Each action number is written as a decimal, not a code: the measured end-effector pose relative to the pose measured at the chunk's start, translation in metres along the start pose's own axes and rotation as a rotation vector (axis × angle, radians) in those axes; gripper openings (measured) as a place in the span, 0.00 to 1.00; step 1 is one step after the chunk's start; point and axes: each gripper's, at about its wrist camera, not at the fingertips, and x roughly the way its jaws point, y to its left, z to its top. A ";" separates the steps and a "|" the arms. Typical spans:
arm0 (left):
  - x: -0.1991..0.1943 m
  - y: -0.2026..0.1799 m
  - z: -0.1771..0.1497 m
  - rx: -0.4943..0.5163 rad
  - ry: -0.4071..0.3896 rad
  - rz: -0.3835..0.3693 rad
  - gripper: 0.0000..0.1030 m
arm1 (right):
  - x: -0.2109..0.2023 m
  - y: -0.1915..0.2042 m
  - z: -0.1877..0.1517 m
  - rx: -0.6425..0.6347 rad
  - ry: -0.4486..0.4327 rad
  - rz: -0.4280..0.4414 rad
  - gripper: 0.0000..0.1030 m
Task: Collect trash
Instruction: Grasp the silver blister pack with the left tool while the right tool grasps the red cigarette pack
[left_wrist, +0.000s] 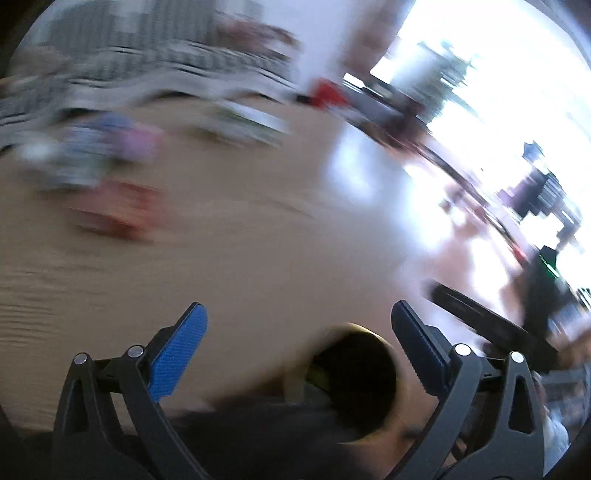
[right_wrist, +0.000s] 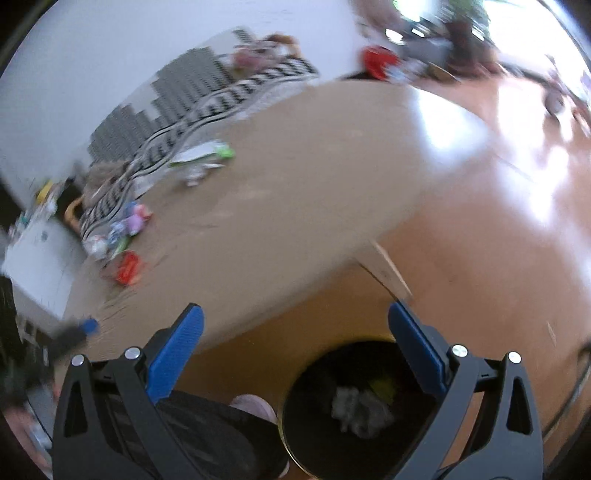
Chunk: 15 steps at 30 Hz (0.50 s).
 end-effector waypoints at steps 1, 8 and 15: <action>-0.005 0.021 0.005 -0.034 -0.016 0.046 0.94 | 0.009 0.025 0.006 -0.081 0.006 0.014 0.94; -0.022 0.171 0.027 -0.315 -0.016 0.304 0.94 | 0.071 0.145 0.000 -0.560 0.100 0.053 0.94; 0.019 0.197 0.077 -0.325 0.040 0.287 0.94 | 0.120 0.193 0.007 -0.616 0.150 0.117 0.94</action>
